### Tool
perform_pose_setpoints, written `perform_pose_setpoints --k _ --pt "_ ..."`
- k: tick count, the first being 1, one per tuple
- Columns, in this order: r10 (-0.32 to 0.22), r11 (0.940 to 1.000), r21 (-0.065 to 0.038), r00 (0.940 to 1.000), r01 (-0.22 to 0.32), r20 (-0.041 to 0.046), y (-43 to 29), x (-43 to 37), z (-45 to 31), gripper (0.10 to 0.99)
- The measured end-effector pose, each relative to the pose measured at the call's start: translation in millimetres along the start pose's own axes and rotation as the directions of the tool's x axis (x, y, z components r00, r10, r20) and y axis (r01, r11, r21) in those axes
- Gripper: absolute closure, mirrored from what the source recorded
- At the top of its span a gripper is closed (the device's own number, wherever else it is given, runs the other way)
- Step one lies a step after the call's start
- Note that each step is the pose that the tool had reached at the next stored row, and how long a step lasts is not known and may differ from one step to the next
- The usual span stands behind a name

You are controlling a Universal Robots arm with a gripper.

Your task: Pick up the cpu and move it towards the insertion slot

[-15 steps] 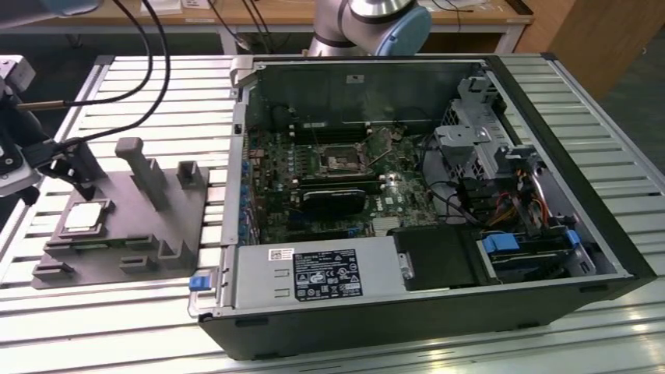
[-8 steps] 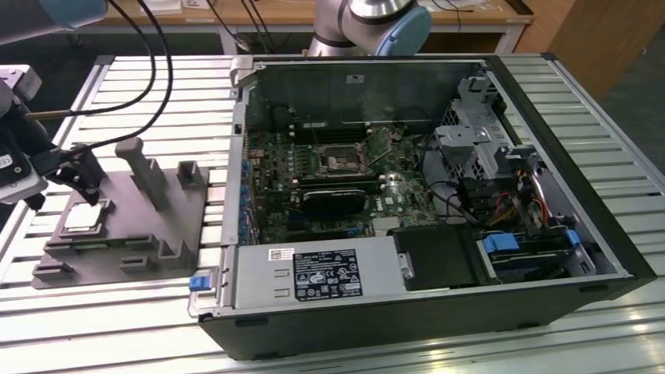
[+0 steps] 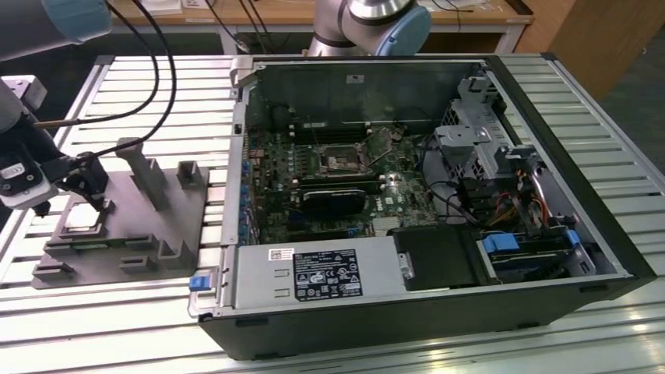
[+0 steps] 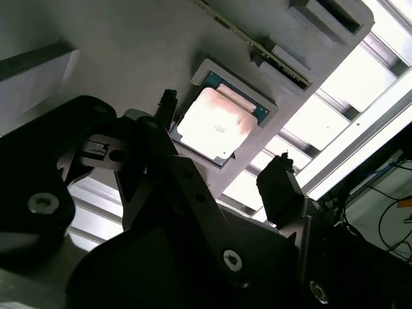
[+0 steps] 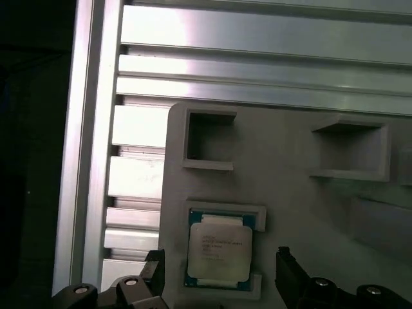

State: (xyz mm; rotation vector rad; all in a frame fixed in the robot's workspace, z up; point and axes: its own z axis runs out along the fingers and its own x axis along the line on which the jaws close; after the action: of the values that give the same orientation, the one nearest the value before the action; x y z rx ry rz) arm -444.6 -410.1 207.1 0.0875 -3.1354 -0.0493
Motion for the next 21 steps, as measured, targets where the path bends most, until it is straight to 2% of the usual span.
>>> perform_pose_setpoints --k 13,21 --pt "-0.001 1.0 0.0 1.0 0.001 0.0 0.6 -1.8 17.3 0.306" --pt "-0.001 1.0 -0.002 1.0 0.001 0.0001 1.1 -1.7 22.7 0.325"
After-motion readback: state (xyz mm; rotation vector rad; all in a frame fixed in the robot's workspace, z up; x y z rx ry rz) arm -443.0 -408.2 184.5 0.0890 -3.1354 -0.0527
